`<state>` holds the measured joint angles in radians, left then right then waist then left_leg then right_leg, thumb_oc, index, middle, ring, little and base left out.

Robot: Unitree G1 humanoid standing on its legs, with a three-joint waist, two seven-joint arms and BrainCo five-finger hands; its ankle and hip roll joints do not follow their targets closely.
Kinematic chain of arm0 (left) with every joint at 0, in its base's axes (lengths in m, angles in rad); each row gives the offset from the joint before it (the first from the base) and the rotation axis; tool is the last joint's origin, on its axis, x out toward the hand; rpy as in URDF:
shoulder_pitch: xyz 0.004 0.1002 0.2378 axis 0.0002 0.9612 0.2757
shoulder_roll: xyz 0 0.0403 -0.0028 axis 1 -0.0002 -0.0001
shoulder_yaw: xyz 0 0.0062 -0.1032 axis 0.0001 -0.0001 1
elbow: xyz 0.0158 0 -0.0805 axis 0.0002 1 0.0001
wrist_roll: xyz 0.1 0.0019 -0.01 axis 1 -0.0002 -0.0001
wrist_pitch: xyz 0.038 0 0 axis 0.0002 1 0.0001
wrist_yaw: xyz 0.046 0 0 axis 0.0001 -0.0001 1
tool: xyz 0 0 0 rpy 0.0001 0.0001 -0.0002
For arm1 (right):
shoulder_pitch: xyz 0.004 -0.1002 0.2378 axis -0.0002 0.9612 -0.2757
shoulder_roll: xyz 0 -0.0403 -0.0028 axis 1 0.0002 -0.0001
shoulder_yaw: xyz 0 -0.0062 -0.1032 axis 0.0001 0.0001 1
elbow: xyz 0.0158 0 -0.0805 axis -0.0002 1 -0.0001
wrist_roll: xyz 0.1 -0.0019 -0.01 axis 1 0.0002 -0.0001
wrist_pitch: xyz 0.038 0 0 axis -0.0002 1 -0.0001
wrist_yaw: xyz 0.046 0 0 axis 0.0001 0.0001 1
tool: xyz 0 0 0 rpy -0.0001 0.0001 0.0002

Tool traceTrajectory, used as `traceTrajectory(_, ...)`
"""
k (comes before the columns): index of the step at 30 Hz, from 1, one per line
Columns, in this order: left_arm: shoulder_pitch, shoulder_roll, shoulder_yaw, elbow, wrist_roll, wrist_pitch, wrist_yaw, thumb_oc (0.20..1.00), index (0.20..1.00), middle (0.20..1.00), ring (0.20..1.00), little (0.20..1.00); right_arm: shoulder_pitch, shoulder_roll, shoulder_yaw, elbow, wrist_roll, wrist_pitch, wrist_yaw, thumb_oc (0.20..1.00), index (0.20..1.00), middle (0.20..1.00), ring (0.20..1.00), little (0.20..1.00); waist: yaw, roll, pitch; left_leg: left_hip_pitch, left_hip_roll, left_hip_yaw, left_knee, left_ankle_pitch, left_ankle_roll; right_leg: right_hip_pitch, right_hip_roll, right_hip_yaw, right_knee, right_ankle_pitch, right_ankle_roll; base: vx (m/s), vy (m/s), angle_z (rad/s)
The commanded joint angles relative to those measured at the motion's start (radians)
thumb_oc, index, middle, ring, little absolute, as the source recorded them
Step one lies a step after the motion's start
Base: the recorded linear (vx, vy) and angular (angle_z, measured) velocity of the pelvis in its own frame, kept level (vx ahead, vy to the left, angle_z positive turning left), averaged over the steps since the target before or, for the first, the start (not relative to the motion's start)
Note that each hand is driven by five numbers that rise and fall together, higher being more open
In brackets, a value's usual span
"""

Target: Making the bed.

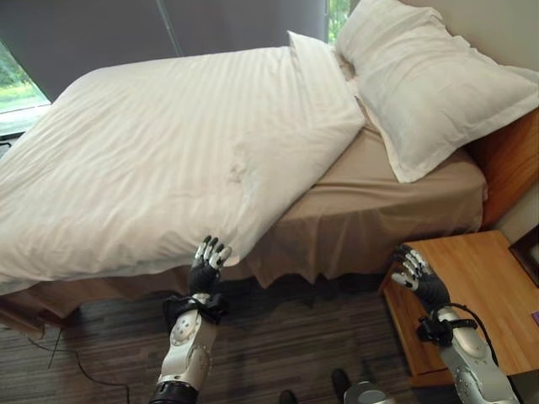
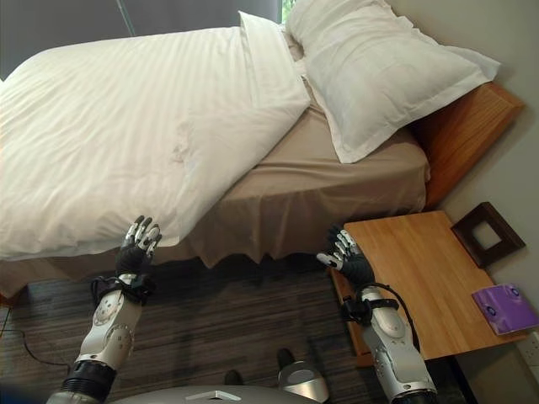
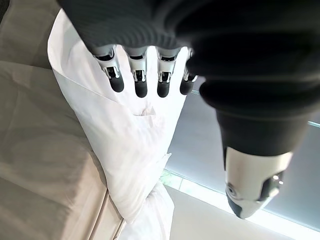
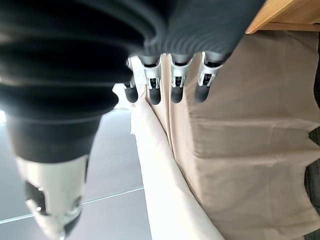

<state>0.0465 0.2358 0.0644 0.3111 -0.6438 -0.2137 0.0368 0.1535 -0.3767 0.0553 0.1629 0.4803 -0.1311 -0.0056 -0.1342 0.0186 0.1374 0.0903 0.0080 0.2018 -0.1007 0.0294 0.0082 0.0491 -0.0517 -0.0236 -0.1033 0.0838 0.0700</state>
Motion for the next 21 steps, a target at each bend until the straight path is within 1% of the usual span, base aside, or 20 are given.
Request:
traceTrajectory(1, 0.055, 0.082, 0.052, -0.006, -0.009, -0.035, 0.009, 1.000, 1.000, 1.000, 1.000, 1.000, -0.072, 0.003, -0.111, 0.001, -0.037, -0.040, -0.020, 1.000, 1.000, 1.000, 1.000, 1.000, 0.091, -0.040, 0.010, -0.010, 0.064, -0.017, 0.033, -0.012, -0.051, -0.009, -0.123, -0.048, 0.076, -0.017, 0.096, -0.01, -0.046, 0.00)
traceTrajectory(3, 0.052, 0.076, 0.040, 0.012, -0.011, -0.030, 0.017, 1.000, 1.000, 1.000, 1.000, 1.000, -0.075, -0.012, -0.120, -0.002, -0.043, -0.041, -0.025, 1.000, 1.000, 1.000, 1.000, 1.000, 0.093, -0.045, 0.008, -0.007, 0.065, -0.021, 0.036, -0.009, -0.051, -0.001, -0.127, -0.056, 0.080, -0.017, 0.095, -0.01, -0.010, 0.17)
traceTrajectory(5, 0.041, 0.079, 0.024, 0.004, -0.011, -0.029, 0.023, 1.000, 1.000, 1.000, 1.000, 1.000, -0.085, -0.006, -0.132, 0.008, -0.031, -0.049, -0.048, 1.000, 1.000, 1.000, 1.000, 1.000, 0.089, -0.046, 0.011, -0.004, 0.063, -0.028, 0.035, -0.011, -0.048, 0.000, -0.132, -0.060, 0.092, -0.020, 0.097, 0.00, 0.032, 0.24)
traceTrajectory(6, 0.040, 0.084, 0.021, -0.005, -0.003, -0.027, 0.022, 1.000, 1.000, 1.000, 1.000, 1.000, -0.082, -0.007, -0.147, 0.009, -0.034, -0.053, -0.058, 1.000, 1.000, 1.000, 1.000, 1.000, 0.088, -0.045, 0.016, -0.004, 0.061, -0.035, 0.040, -0.015, -0.043, -0.011, -0.135, -0.060, 0.120, -0.031, 0.101, -0.01, 0.059, 0.27)
traceTrajectory(7, 0.040, 0.093, 0.020, -0.009, 0.018, -0.026, 0.026, 1.000, 1.000, 1.000, 1.000, 1.000, -0.081, -0.008, -0.159, 0.009, -0.045, -0.056, -0.070, 1.000, 1.000, 1.000, 1.000, 1.000, 0.088, -0.043, 0.023, -0.002, 0.058, -0.041, 0.043, -0.022, -0.034, -0.027, -0.136, -0.058, 0.173, -0.036, 0.104, -0.02, 0.082, 0.20)
traceTrajectory(8, 0.037, 0.102, 0.019, -0.018, 0.042, -0.027, 0.036, 1.000, 1.000, 1.000, 1.000, 1.000, -0.080, -0.006, -0.175, 0.010, -0.055, -0.063, -0.086, 1.000, 1.000, 1.000, 1.000, 1.000, 0.086, -0.040, 0.036, 0.003, 0.055, -0.049, 0.045, -0.027, -0.022, -0.066, -0.137, -0.047, 0.268, -0.024, 0.112, -0.04, 0.159, 0.06)
traceTrajectory(9, 0.029, 0.101, 0.024, -0.027, 0.043, -0.032, 0.051, 1.000, 1.000, 1.000, 1.000, 1.000, -0.084, 0.016, -0.194, 0.010, -0.035, -0.081, -0.100, 1.000, 1.000, 1.000, 1.000, 1.000, 0.077, -0.041, 0.072, 0.032, 0.044, -0.051, 0.041, -0.040, 0.004, -0.165, -0.134, -0.003, 0.498, 0.053, 0.131, -0.05, 0.137, 0.07)
traceTrajectory(10, 0.028, 0.101, 0.024, -0.026, 0.043, -0.032, 0.051, 1.000, 1.000, 1.000, 1.000, 1.000, -0.085, 0.017, -0.194, 0.010, -0.035, -0.081, -0.100, 1.000, 1.000, 1.000, 1.000, 1.000, 0.080, -0.041, 0.070, 0.028, 0.044, -0.048, 0.041, -0.037, 0.004, -0.171, -0.133, 0.001, 0.497, 0.057, 0.130, -0.02, 0.149, 0.00)
traceTrajectory(11, 0.029, 0.100, 0.036, -0.024, 0.032, -0.034, 0.054, 1.000, 1.000, 1.000, 1.000, 1.000, -0.083, 0.030, -0.199, 0.009, -0.013, -0.090, -0.096, 1.000, 1.000, 1.000, 1.000, 1.000, 0.072, -0.030, 0.087, 0.043, 0.049, -0.049, 0.039, -0.041, 0.013, -0.207, -0.124, 0.011, 0.574, 0.089, 0.131, 0.03, 0.075, 0.10)
traceTrajectory(12, 0.032, 0.102, 0.042, -0.025, 0.034, -0.034, 0.049, 1.000, 1.000, 1.000, 1.000, 1.000, -0.081, 0.039, -0.196, 0.013, 0.001, -0.095, -0.087, 1.000, 1.000, 1.000, 1.000, 1.000, 0.067, -0.023, 0.099, 0.062, 0.055, -0.049, 0.031, -0.045, 0.013, -0.250, -0.107, 0.027, 0.637, 0.083, 0.131, 0.11, 0.081, 0.15)
traceTrajectory(13, 0.035, 0.109, 0.047, -0.023, 0.046, -0.036, 0.049, 1.000, 1.000, 1.000, 1.000, 1.000, -0.076, 0.038, -0.190, 0.013, -0.007, -0.093, -0.076, 1.000, 1.000, 1.000, 1.000, 1.000, 0.063, -0.022, 0.105, 0.074, 0.059, -0.051, 0.029, -0.051, 0.011, -0.280, -0.096, 0.021, 0.640, 0.075, 0.128, 0.17, 0.021, 0.18)
traceTrajectory(14, 0.035, 0.117, 0.054, -0.021, 0.060, -0.038, 0.048, 1.000, 1.000, 1.000, 1.000, 1.000, -0.067, 0.032, -0.186, 0.011, -0.027, -0.087, -0.068, 1.000, 1.000, 1.000, 1.000, 1.000, 0.057, -0.023, 0.103, 0.088, 0.058, -0.049, 0.023, -0.061, 0.005, -0.300, -0.099, 0.009, 0.605, 0.062, 0.124, 0.38, -0.078, -0.17)
traceTrajectory(15, 0.032, 0.121, 0.062, -0.024, 0.052, -0.043, 0.033, 1.000, 1.000, 1.000, 1.000, 1.000, -0.048, 0.020, -0.181, 0.005, -0.045, -0.078, -0.048, 1.000, 1.000, 1.000, 1.000, 1.000, 0.040, -0.031, 0.087, 0.116, 0.058, -0.049, 0.016, -0.089, -0.018, -0.304, -0.110, -0.024, 0.442, 0.032, 0.116, 0.33, -0.084, -0.24)
traceTrajectory(16, 0.034, 0.121, 0.062, -0.023, 0.051, -0.043, 0.033, 1.000, 1.000, 1.000, 1.000, 1.000, -0.046, 0.019, -0.181, 0.004, -0.045, -0.078, -0.047, 1.000, 1.000, 1.000, 1.000, 1.000, 0.037, -0.027, 0.088, 0.119, 0.062, -0.052, 0.016, -0.091, -0.019, -0.295, -0.107, -0.030, 0.433, 0.033, 0.116, 0.40, -0.130, -0.16)
traceTrajectory(17, 0.031, 0.117, 0.063, -0.018, 0.035, -0.046, 0.023, 1.000, 1.000, 1.000, 1.000, 1.000, -0.039, 0.016, -0.177, 0.011, -0.039, -0.078, -0.039, 1.000, 1.000, 1.000, 1.000, 1.000, 0.021, -0.030, 0.082, 0.144, 0.065, -0.061, 0.014, -0.106, -0.032, -0.297, -0.096, -0.033, 0.297, 0.042, 0.113, 0.31, -0.114, 0.00)
traceTrajectory(18, 0.023, 0.116, 0.059, -0.007, 0.029, -0.046, 0.021, 1.000, 1.000, 1.000, 1.000, 1.000, -0.029, 0.015, -0.172, 0.010, -0.036, -0.077, -0.031, 1.000, 1.000, 1.000, 1.000, 1.000, 0.006, -0.030, 0.073, 0.166, 0.074, -0.068, 0.013, -0.122, -0.046, -0.293, -0.083, -0.038, 0.200, 0.056, 0.115, 0.42, -0.178, 0.02)
traceTrajectory(19, 0.011, 0.124, 0.057, -0.004, 0.046, -0.050, 0.027, 1.000, 1.000, 1.000, 1.000, 1.000, -0.030, 0.012, -0.158, 0.012, -0.038, -0.076, -0.027, 1.000, 1.000, 1.000, 1.000, 1.000, 0.002, -0.034, 0.068, 0.188, 0.085, -0.065, 0.013, -0.131, -0.054, -0.304, -0.081, -0.066, 0.147, 0.075, 0.124, 0.46, -0.261, 0.07)
traceTrajectory(20, -0.003, 0.130, 0.041, -0.022, 0.069, -0.056, 0.032, 1.000, 1.000, 1.000, 1.000, 1.000, -0.035, 0.007, -0.117, -0.014, -0.034, -0.071, -0.006, 1.000, 1.000, 1.000, 1.000, 1.000, 0.008, -0.033, 0.052, 0.201, 0.114, -0.060, 0.046, -0.101, -0.076, -0.264, -0.067, -0.087, 0.169, 0.072, 0.107, 0.32, -0.204, 0.18)
traceTrajectory(21, -0.002, 0.130, 0.041, -0.023, 0.070, -0.056, 0.033, 1.000, 1.000, 1.000, 1.000, 1.000, -0.036, 0.007, -0.117, -0.013, -0.033, -0.071, -0.006, 1.000, 1.000, 1.000, 1.000, 1.000, 0.007, -0.032, 0.052, 0.200, 0.116, -0.060, 0.048, -0.102, -0.077, -0.263, -0.066, -0.087, 0.170, 0.071, 0.106, 0.27, -0.220, 0.20)
